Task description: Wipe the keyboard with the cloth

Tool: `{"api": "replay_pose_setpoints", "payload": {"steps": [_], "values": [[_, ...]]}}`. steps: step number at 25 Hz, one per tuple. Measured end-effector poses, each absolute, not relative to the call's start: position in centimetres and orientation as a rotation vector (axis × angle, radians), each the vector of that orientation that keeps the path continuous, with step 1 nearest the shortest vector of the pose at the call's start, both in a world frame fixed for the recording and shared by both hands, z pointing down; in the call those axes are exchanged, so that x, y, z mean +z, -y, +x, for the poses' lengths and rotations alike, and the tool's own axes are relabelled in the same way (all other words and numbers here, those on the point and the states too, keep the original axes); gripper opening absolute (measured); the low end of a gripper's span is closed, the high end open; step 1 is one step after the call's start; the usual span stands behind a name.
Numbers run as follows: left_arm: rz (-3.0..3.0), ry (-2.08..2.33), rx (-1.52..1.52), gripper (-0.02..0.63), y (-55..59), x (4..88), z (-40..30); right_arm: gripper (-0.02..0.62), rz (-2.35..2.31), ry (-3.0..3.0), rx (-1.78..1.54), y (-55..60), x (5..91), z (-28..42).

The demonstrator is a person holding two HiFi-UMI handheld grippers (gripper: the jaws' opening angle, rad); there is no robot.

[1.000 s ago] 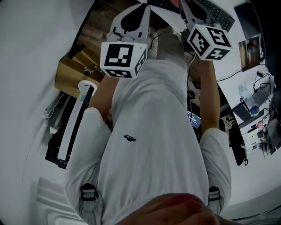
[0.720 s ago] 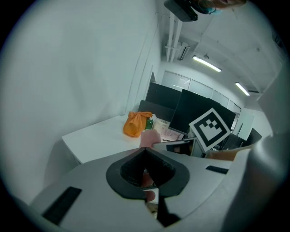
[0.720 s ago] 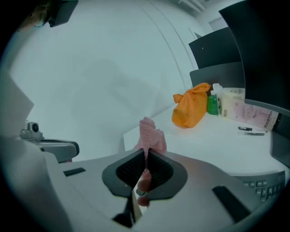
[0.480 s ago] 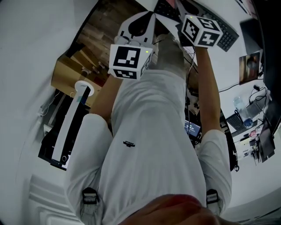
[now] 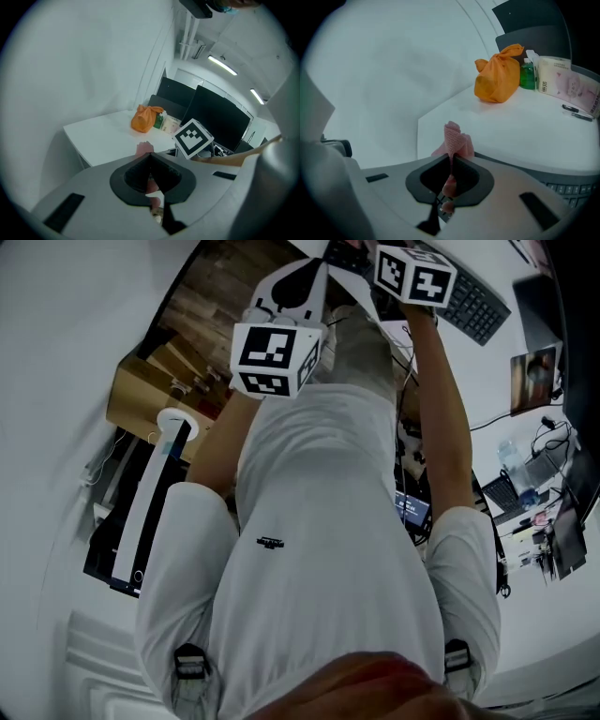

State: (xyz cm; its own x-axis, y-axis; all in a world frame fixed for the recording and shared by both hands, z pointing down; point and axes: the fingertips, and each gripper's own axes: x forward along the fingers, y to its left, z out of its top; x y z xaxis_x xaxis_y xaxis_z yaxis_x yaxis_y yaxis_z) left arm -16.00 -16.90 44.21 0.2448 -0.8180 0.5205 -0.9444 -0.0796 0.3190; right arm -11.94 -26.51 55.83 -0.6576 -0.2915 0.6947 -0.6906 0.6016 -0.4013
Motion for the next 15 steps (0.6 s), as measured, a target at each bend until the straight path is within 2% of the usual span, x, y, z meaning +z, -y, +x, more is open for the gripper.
{"api": "replay_pose_setpoints", "payload": {"steps": [15], "values": [[1.972,1.545,0.339,0.014,18.0,44.9,-13.8,0.026,0.855,2.155,0.923,26.9,57.2,-9.0]]}}
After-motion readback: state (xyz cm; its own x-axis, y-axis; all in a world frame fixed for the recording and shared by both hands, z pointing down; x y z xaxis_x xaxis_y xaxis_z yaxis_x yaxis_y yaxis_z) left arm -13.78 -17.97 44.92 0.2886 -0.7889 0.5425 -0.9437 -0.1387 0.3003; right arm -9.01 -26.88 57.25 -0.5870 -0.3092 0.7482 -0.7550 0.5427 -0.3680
